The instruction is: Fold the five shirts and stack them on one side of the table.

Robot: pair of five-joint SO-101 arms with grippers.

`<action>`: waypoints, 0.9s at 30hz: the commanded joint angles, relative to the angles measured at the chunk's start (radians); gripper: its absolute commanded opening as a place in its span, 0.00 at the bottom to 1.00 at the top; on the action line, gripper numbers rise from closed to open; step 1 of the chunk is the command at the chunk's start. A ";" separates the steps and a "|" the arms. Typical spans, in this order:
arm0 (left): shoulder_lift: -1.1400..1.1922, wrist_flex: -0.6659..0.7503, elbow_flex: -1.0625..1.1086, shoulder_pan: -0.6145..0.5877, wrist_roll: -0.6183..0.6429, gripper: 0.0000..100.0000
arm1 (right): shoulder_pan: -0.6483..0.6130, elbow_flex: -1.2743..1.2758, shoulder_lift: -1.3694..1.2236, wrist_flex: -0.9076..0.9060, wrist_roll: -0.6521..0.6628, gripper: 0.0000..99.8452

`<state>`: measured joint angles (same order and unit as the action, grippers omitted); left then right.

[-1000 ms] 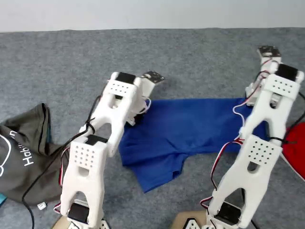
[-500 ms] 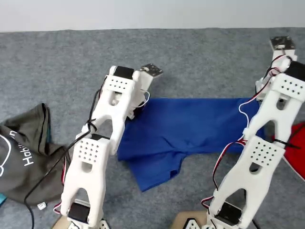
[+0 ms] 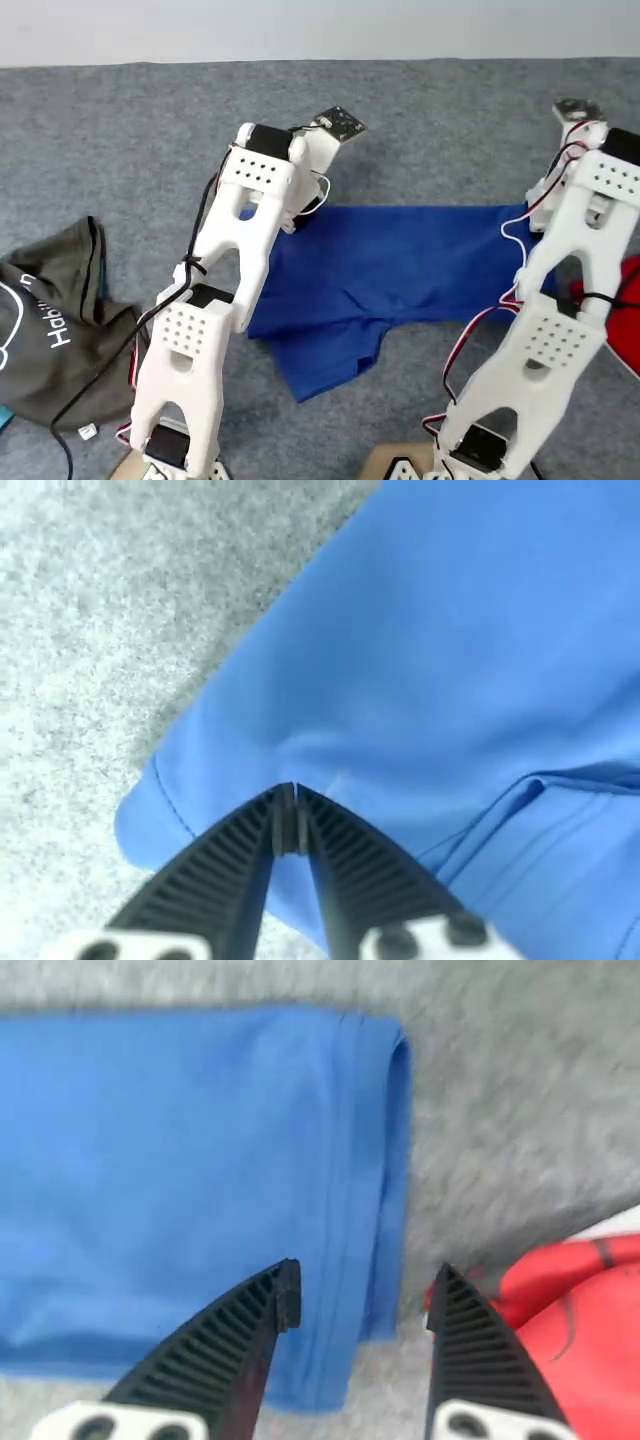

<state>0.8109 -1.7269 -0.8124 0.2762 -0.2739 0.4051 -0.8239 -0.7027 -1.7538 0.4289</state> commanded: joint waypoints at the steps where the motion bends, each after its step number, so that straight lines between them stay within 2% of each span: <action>1: -0.077 -0.028 -0.015 0.003 0.000 0.02 | -0.031 0.127 0.154 -0.042 0.003 0.22; 6: -0.138 -0.028 -0.002 0.002 0.043 0.02 | -0.056 0.347 0.272 -0.041 -0.046 0.22; 13: -0.204 -0.028 0.082 -0.054 0.038 0.02 | -0.042 0.483 0.289 0.024 -0.069 0.22; 19: -0.207 -0.028 0.102 -0.094 0.038 0.02 | -0.021 0.520 0.254 0.119 -0.068 0.22; 27: -0.204 -0.028 0.102 -0.097 0.038 0.02 | 0.016 0.516 0.196 0.131 -0.063 0.22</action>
<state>0.6759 -1.7269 -0.7081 0.1857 -0.2463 0.4066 -0.2977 -0.5263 -1.6295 0.3705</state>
